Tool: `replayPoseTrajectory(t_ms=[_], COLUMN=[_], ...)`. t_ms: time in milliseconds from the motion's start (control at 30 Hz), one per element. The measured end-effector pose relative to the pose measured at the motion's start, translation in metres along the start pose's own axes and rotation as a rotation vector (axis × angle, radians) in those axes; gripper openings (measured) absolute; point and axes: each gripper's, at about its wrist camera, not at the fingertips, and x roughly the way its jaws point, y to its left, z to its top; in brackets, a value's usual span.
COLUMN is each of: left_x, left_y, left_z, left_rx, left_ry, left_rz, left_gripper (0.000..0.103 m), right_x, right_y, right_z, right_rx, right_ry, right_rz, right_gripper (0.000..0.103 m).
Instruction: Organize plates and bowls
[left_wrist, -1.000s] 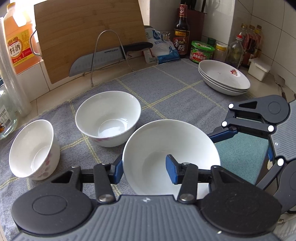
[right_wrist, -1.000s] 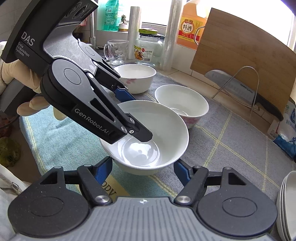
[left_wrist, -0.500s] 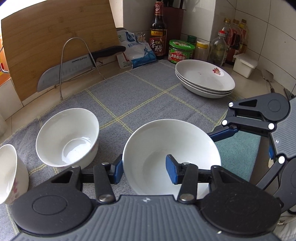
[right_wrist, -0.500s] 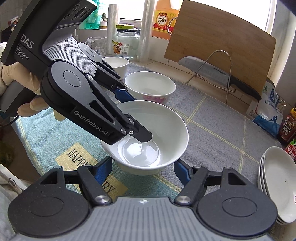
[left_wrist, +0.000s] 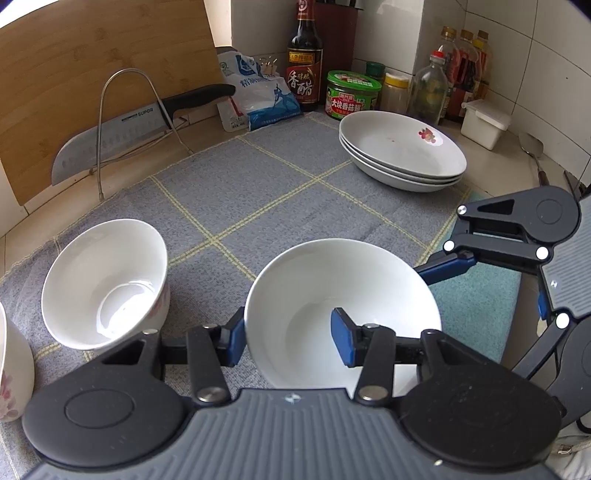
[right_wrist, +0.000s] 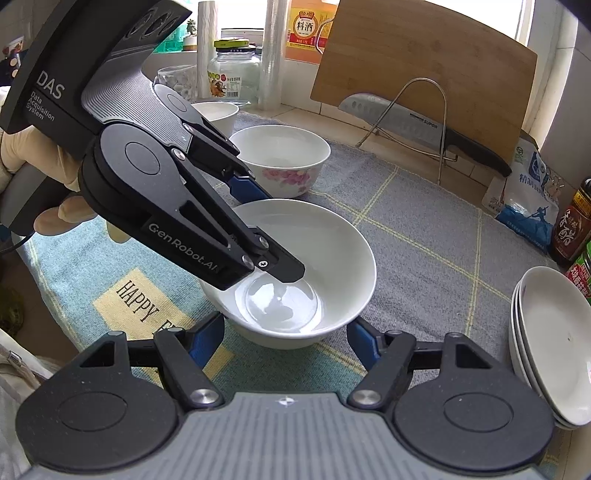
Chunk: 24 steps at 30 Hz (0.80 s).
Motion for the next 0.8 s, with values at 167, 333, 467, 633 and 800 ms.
replayPoseTrajectory(t_ms=[167, 333, 467, 633, 800], left_x=[0.003, 0.005, 0.0, -0.013, -0.03], left_y=[0.0, 0.0, -0.002, 0.002, 0.005], left_z=[-0.001, -0.002, -0.004, -0.004, -0.008], left_rx=[-0.007, -0.019, -0.011, -0.033, -0.067], left_ry=[0.008, 0.01, -0.02, -0.051, -0.092], left_rz=[0.001, -0.004, 0.004, 0.028, 0.072], left_gripper=[0.046, 0.052, 0.087, 0.091, 0.095], right_x=[0.002, 0.006, 0.002, -0.003, -0.012], right_y=[-0.001, -0.003, -0.003, -0.008, -0.011], right_z=[-0.001, -0.001, 0.0, 0.0, 0.001], right_rx=[0.007, 0.014, 0.011, 0.028, 0.044], right_ry=[0.007, 0.014, -0.013, -0.024, -0.039], right_rz=[0.007, 0.011, 0.018, 0.016, 0.014], right_gripper=[0.077, 0.078, 0.1, 0.102, 0.103])
